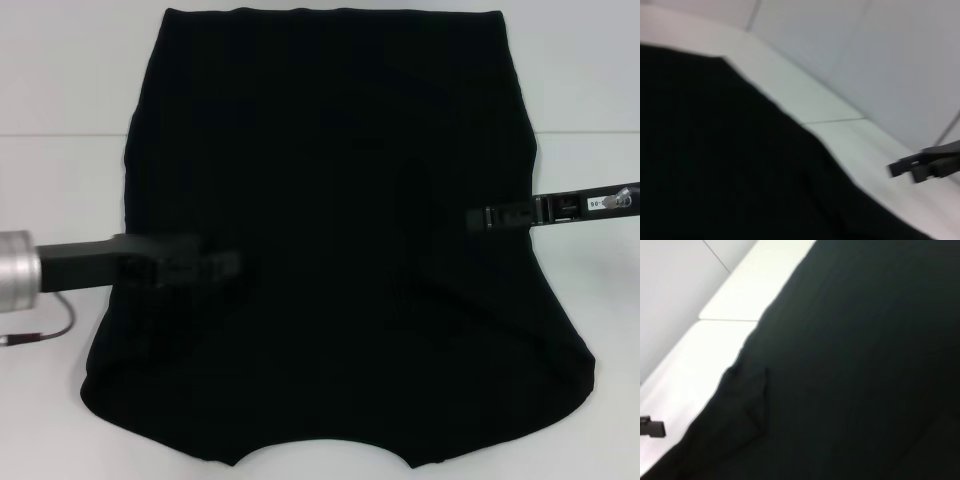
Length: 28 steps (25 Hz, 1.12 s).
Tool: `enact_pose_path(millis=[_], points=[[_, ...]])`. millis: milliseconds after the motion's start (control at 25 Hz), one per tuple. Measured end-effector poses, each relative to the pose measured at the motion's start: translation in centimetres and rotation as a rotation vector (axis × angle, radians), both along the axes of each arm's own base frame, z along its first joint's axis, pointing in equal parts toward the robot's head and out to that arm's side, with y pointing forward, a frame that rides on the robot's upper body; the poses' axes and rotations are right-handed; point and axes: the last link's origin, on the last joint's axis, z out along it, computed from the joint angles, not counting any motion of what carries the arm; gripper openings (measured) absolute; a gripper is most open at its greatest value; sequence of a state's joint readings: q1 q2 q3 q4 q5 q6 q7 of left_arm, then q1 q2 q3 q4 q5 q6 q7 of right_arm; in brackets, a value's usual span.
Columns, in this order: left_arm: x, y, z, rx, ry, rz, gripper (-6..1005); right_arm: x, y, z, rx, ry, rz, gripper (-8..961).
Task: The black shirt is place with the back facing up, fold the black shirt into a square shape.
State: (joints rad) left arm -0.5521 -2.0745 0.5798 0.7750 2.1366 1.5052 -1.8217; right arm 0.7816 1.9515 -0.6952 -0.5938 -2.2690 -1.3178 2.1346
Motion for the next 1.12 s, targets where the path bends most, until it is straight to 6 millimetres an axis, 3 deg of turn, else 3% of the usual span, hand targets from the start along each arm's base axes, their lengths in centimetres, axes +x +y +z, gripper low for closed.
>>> enact_pose_path(millis=[520,1120], points=[[-5.9,-4.0,3.3,-0.022,0.054,0.325,913,0.4,0.3,-0.1,0.035,-0.004,-0.002,776],[-7.6,-4.8,2.7,-0.063,0.143,0.400,903,0.1,0.7,0.2,0.047,-0.007,-0.001,774]])
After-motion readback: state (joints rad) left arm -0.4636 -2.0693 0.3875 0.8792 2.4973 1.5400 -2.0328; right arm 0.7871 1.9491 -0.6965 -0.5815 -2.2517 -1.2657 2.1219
